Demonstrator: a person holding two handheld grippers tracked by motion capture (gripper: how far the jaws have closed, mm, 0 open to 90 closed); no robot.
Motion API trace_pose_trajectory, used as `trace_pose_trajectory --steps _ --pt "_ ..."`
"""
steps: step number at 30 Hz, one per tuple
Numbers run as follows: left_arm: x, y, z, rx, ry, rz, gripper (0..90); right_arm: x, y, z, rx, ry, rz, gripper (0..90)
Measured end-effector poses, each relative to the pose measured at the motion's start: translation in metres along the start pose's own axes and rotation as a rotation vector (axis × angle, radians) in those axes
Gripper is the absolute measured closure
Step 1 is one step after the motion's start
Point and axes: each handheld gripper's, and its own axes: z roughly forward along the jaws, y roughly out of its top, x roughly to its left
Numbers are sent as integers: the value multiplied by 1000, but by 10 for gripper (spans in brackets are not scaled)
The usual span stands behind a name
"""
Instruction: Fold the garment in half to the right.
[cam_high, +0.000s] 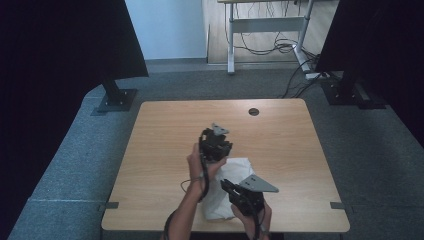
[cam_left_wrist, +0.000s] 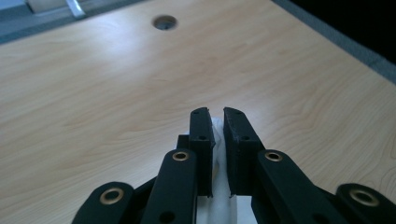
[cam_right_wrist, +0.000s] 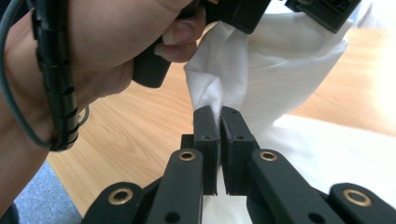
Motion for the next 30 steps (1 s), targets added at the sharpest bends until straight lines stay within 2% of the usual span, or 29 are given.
trace_pose_trajectory --steps 5,9,17,30 --pt "-23 -9 42 68 -27 12 818 -24 -23 -6 54 -38 36 858" --pt "-29 -17 60 96 -43 11 818 -36 -38 -5 93 -55 57 858" --pt "-32 -20 65 97 -49 13 810 -46 -49 -4 124 -67 81 857" --pt "-39 -25 74 102 -66 17 787 -56 -62 -1 169 -84 87 858"
